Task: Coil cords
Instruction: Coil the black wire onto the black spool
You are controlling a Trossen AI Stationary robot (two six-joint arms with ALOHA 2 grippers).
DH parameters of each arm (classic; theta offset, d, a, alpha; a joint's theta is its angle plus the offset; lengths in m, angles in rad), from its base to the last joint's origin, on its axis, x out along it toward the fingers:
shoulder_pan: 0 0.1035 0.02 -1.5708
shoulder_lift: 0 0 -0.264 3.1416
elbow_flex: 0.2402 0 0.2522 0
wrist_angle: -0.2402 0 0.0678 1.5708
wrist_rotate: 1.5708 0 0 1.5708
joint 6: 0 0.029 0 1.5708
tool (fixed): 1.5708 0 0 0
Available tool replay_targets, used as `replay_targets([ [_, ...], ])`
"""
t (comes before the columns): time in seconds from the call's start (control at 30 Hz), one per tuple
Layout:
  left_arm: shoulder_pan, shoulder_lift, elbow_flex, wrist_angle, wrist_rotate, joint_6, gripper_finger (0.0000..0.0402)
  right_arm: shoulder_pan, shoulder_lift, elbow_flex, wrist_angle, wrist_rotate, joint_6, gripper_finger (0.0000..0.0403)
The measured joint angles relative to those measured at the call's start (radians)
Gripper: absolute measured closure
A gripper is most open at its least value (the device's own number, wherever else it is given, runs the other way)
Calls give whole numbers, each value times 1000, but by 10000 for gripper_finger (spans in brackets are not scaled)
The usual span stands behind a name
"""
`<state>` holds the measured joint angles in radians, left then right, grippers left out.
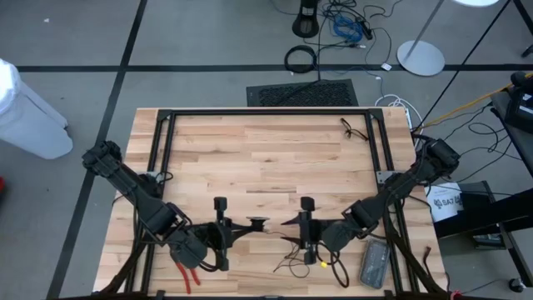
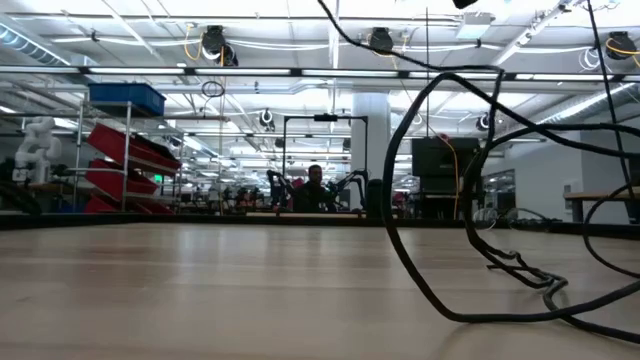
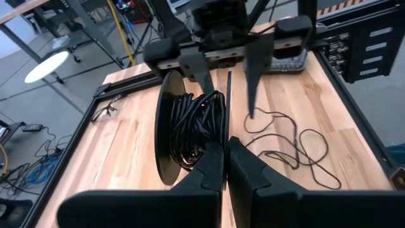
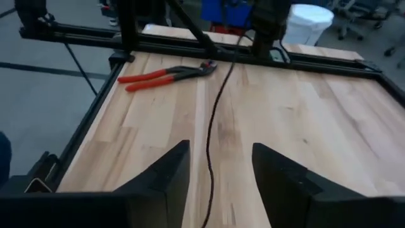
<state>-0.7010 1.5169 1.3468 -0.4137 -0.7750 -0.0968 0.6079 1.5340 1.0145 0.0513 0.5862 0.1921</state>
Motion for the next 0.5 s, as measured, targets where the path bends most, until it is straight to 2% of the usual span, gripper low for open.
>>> replay_targets([
  [0.17, 10, 0, 0, 3, 0, -21, 392, -6, 32, 0, 0, -16, -10, 213],
  [0.33, 13, 0, 0, 4, 0, -29, 391, -26, 98, 0, 92, -24, -47, 189],
  [0.5, 14, 0, 0, 8, 0, -30, 391, -75, 144, 0, 185, -135, -23, 184],
])
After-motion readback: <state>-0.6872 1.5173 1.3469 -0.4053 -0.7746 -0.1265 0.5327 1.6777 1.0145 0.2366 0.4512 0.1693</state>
